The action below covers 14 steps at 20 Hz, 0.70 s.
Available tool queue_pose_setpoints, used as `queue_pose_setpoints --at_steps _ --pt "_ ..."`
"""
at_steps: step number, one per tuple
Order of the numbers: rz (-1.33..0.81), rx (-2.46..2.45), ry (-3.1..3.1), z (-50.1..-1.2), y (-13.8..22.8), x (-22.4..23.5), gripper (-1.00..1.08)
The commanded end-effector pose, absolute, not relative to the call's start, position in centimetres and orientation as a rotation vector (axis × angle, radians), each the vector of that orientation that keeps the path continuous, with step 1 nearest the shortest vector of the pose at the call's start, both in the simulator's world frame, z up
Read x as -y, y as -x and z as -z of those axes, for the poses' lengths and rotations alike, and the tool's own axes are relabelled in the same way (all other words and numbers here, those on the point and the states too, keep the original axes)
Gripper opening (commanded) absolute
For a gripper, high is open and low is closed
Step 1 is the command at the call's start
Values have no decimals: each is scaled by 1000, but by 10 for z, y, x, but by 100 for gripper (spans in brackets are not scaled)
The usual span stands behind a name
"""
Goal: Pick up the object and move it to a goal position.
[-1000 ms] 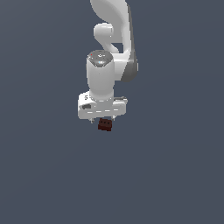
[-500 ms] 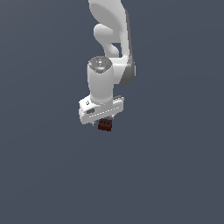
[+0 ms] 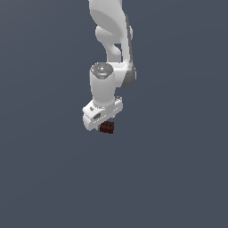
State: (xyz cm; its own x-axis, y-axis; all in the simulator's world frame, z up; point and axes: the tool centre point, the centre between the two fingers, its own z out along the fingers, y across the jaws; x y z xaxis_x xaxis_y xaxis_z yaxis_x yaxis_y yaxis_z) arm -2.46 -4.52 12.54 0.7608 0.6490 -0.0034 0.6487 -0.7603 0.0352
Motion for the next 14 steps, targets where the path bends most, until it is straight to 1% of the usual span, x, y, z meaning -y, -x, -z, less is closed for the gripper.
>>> queue_pose_setpoints --at_steps 1,14 --pt "-10 -1177 -2879 -120 28 45 100" --pt "2 -1675 -2641 -94 47 43 100"
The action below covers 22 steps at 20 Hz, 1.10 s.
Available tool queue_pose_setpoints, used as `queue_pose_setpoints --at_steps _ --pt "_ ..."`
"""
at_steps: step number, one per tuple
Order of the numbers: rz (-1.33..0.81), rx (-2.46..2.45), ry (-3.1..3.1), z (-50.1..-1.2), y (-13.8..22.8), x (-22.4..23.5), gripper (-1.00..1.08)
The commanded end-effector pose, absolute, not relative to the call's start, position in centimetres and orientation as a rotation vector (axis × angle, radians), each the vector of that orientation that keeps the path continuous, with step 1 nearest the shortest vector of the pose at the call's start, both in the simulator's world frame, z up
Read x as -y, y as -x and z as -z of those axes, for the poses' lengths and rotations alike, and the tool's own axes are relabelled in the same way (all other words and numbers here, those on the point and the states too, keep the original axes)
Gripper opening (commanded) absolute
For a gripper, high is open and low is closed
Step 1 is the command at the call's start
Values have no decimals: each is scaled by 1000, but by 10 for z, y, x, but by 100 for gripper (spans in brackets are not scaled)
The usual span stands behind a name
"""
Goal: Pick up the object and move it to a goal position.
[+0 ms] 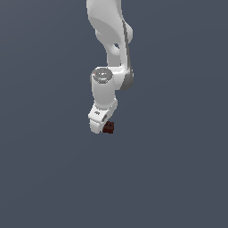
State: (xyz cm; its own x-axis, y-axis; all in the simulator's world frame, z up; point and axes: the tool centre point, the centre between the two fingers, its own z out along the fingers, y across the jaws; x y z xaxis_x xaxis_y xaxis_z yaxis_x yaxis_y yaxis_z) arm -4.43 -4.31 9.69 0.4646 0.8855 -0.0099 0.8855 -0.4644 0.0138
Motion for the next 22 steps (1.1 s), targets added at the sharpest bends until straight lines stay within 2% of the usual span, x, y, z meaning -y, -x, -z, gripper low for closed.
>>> queue_pose_setpoints --at_steps 1,11,22 --pt "3 -1709 -2620 -92 48 42 100" --pt "1 -1947 -2462 -80 58 40 100" --pt "0 -1997 -2425 -76 60 40 100"
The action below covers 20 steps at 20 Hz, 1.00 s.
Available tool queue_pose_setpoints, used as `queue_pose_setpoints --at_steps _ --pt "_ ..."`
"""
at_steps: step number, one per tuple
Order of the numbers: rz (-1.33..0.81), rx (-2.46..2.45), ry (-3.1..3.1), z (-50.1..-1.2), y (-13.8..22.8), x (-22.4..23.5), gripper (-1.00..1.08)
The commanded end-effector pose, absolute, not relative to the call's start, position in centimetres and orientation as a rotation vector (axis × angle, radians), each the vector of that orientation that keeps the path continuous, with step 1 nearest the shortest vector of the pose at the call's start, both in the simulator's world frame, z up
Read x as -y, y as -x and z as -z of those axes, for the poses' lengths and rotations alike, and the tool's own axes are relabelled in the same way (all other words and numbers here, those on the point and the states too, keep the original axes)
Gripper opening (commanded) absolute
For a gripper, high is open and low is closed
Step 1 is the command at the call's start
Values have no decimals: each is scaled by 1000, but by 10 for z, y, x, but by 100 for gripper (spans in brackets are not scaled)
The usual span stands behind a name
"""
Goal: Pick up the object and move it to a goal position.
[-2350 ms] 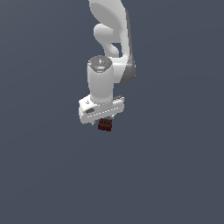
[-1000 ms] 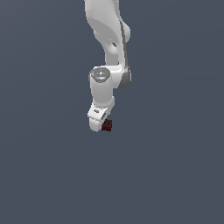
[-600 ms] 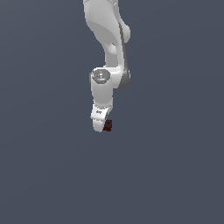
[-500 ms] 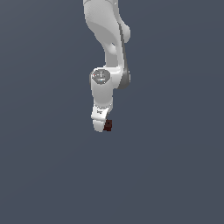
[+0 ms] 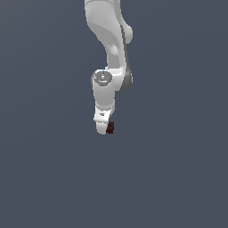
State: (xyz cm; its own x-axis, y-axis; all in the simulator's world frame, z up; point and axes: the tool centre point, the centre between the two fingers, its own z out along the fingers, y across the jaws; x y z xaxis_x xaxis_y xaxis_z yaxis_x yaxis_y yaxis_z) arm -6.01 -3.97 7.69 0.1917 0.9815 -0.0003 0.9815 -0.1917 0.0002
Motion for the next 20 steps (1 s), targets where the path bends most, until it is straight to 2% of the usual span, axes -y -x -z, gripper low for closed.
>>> queue_pose_setpoints --at_steps 1,16,17,20 --pt "0 -1997 -2425 -74 60 40 100" --pt "0 -2003 -2420 -27 61 40 100" --pt "0 -2003 -2420 -27 61 40 -100" --pt "0 -2003 -2420 -27 61 40 -100"
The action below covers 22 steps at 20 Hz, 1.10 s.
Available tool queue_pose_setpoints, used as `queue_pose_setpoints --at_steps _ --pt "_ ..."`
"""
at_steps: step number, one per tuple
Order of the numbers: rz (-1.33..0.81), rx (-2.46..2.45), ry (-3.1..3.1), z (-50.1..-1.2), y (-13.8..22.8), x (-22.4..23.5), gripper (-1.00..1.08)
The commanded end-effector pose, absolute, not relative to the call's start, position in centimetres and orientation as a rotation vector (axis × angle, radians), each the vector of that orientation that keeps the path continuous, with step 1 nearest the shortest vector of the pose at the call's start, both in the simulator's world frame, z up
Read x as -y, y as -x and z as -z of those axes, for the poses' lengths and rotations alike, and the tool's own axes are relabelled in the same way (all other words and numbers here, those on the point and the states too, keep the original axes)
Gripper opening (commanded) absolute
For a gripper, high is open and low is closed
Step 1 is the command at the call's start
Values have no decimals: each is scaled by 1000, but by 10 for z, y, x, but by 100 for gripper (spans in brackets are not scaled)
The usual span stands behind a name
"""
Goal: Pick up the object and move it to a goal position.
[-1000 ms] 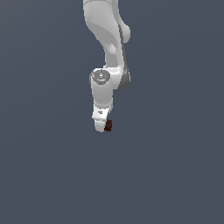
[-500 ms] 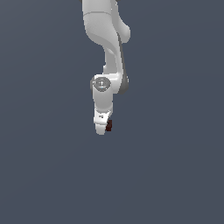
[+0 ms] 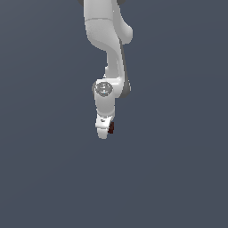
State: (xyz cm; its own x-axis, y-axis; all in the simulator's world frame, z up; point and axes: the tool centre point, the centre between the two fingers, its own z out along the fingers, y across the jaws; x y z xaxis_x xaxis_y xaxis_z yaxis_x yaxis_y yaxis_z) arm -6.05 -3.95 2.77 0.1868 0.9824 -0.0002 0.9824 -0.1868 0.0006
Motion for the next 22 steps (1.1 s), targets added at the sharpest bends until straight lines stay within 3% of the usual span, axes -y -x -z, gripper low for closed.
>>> queue_pose_setpoints --at_steps 1,12,22 --pt "0 -2003 -2420 -27 61 40 -100" --pt "-1 -2003 -2419 -35 58 36 -100" --pt "-1 -2005 -2418 -92 43 7 -100"
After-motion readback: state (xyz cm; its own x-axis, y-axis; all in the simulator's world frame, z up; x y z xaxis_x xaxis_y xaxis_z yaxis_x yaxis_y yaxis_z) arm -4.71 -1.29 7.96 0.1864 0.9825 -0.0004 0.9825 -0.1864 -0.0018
